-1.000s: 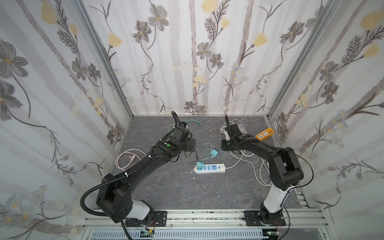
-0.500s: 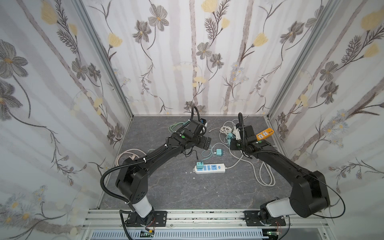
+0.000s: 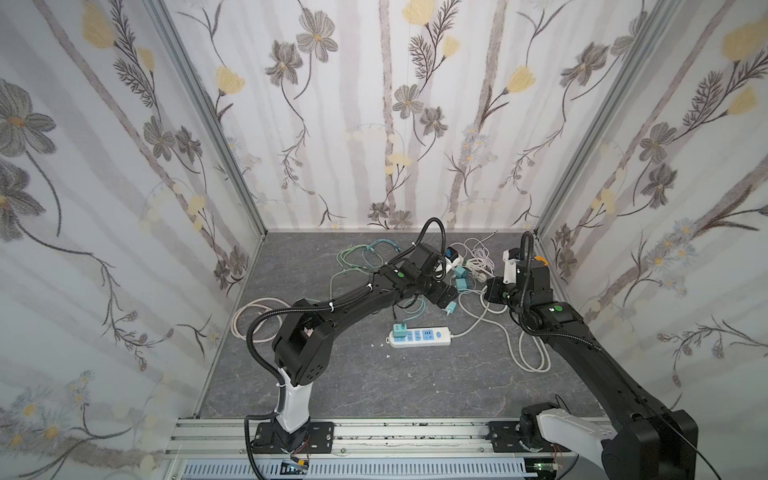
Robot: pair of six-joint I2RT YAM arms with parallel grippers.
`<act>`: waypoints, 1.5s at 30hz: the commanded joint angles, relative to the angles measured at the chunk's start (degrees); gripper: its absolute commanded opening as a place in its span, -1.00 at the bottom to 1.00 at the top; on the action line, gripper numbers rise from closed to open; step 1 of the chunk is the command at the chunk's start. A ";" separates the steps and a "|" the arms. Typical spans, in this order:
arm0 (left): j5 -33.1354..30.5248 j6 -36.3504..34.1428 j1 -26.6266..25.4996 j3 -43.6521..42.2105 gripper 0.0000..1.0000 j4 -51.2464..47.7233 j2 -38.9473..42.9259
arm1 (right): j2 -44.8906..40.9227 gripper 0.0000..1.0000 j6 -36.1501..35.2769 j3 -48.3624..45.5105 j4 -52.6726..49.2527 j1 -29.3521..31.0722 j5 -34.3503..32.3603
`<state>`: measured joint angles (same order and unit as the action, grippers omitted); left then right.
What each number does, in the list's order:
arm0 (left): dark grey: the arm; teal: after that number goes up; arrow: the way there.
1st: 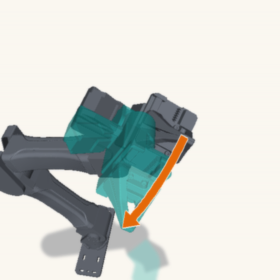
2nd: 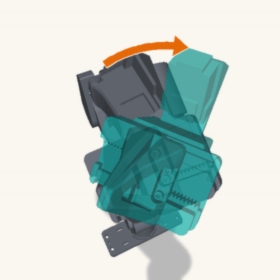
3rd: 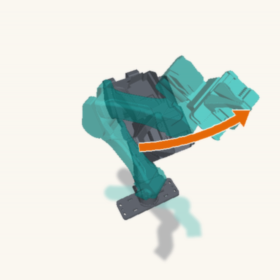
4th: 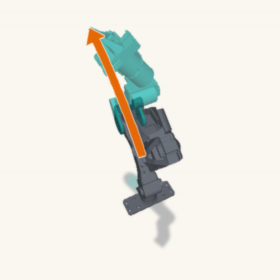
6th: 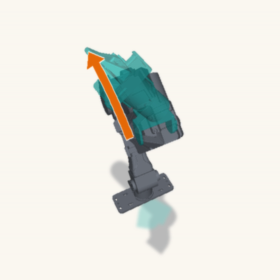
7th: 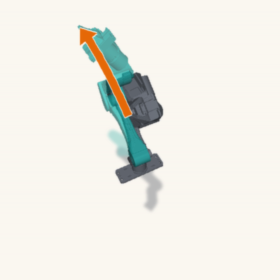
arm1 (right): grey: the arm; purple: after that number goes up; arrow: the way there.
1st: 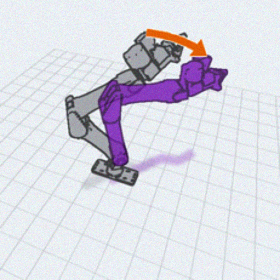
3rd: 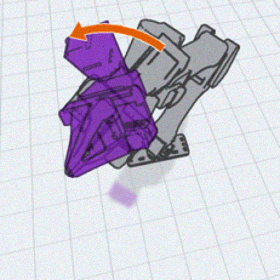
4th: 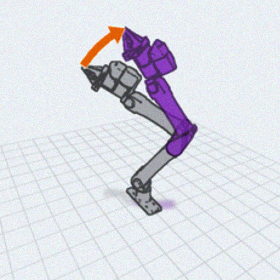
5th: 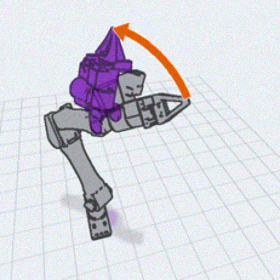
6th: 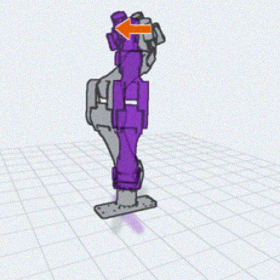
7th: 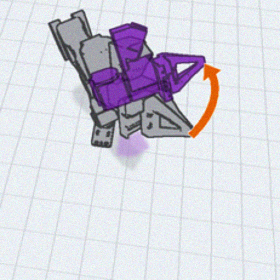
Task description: Insert the plug
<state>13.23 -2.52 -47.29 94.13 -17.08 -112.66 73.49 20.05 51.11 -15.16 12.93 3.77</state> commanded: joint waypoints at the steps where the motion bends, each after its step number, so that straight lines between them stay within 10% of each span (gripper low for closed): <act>1: -1.99 8.12 -0.13 3.34 0.72 0.11 -3.07 | 0.31 -0.92 0.78 1.15 4.78 -0.15 3.57; 9: 3.57 3.57 -1.27 -3.06 0.75 8.93 -3.87 | 1.29 -0.93 2.00 5.31 6.90 -1.22 3.72; 17: -5.47 0.43 -1.80 4.57 0.51 4.90 -9.59 | 2.31 -0.92 -1.09 7.95 7.43 -1.61 10.27; 25: -3.49 2.61 -1.93 6.86 -0.72 1.68 -10.40 | 2.61 -0.85 -1.64 7.82 7.08 -2.27 10.86; 28: -4.22 3.50 -1.88 7.25 -1.00 -0.65 -8.94 | 2.63 -0.51 -4.36 7.27 5.94 -2.83 13.93; 33: -4.63 6.95 -1.79 9.29 -1.00 -4.84 -7.10 | 0.46 0.14 -14.44 4.91 1.92 -2.91 17.11; 45: 1.25 21.82 0.65 25.95 -1.00 -17.62 -6.06 | -11.15 0.36 -40.26 -13.83 15.23 -0.84 35.70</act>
<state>11.18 13.02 -47.33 116.20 -29.69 -118.85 63.09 -9.78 39.88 -7.90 11.40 33.93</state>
